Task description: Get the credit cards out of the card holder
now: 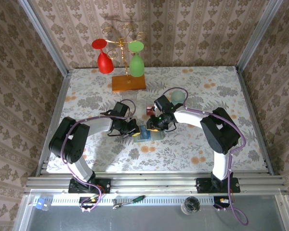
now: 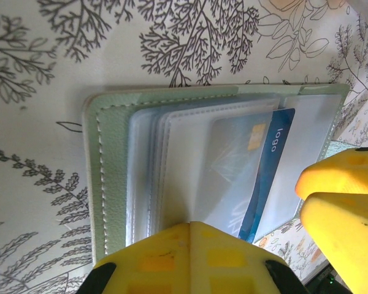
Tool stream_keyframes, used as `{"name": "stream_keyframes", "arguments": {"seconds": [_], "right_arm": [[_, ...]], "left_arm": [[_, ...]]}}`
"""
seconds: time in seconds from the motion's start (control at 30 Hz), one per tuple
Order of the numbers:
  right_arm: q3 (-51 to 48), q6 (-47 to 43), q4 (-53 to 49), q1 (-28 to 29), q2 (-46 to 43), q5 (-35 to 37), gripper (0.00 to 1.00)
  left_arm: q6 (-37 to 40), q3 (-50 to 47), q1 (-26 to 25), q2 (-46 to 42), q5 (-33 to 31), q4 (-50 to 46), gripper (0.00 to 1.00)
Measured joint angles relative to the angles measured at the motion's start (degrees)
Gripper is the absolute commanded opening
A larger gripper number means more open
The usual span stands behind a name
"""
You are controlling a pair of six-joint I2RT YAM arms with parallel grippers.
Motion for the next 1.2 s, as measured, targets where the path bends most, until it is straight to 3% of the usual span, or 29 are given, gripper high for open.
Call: {"name": "stream_keyframes", "arguments": {"seconds": [0.7,1.2], "right_arm": [[-0.1,1.4,1.5,-0.1,2.8,-2.6,0.27],[-1.1,3.0,4.4,-0.2,2.8,-4.8,0.20]], "left_arm": [[0.6,1.3,0.0,0.7,-0.4,-1.9,0.00],[0.8,1.4,0.0,0.7,-0.3,-2.1,0.00]]}}
